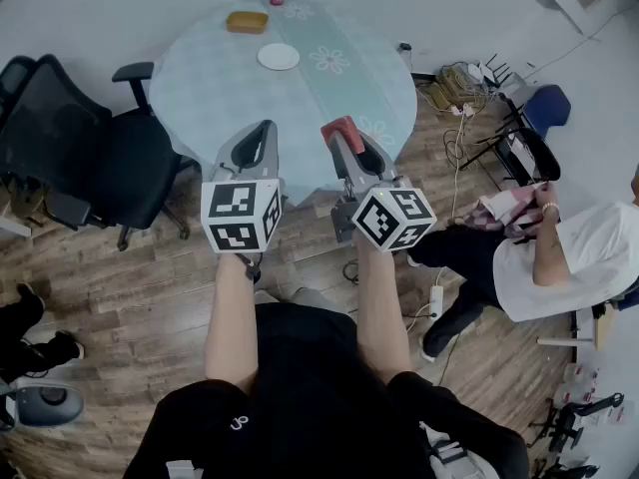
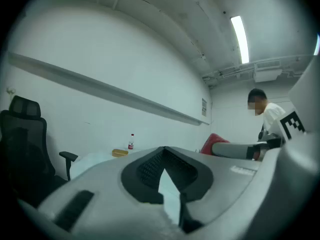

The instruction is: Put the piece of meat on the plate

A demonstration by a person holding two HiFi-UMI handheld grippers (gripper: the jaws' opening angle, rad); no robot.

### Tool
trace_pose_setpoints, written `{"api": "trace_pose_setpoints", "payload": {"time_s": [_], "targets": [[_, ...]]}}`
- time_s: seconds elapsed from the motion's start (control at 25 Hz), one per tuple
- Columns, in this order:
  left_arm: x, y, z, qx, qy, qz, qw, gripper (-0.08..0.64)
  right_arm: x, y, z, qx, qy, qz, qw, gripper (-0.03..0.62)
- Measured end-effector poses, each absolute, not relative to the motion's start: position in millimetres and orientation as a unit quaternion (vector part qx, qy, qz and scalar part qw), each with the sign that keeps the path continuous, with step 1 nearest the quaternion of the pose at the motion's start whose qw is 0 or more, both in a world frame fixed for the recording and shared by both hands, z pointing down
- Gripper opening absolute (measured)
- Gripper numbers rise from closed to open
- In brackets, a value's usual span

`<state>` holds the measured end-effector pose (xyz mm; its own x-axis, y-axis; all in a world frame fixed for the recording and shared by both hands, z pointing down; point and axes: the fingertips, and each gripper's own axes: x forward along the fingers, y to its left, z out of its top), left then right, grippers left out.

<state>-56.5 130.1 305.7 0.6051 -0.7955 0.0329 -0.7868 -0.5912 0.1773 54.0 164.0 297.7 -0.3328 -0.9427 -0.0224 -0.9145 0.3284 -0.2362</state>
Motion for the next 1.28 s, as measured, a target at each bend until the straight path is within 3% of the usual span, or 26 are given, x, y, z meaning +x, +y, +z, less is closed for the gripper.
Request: {"api": "trace_pose_setpoints", "payload": {"time_s": [0.68,1.28], "targets": [[-75.3,101.0,323.4,0.888,-0.448,-0.017,0.104,-0.006,40.4,135.7,312.2,-0.571,0.813,-0.100,0.059,0.103],[-23.2,47.4,348.0,0.892,-0.435,0.004,0.121,-0.006,98.9,80.2,336.6,-0.587,0.797,-0.129,0.061,0.103]]}}
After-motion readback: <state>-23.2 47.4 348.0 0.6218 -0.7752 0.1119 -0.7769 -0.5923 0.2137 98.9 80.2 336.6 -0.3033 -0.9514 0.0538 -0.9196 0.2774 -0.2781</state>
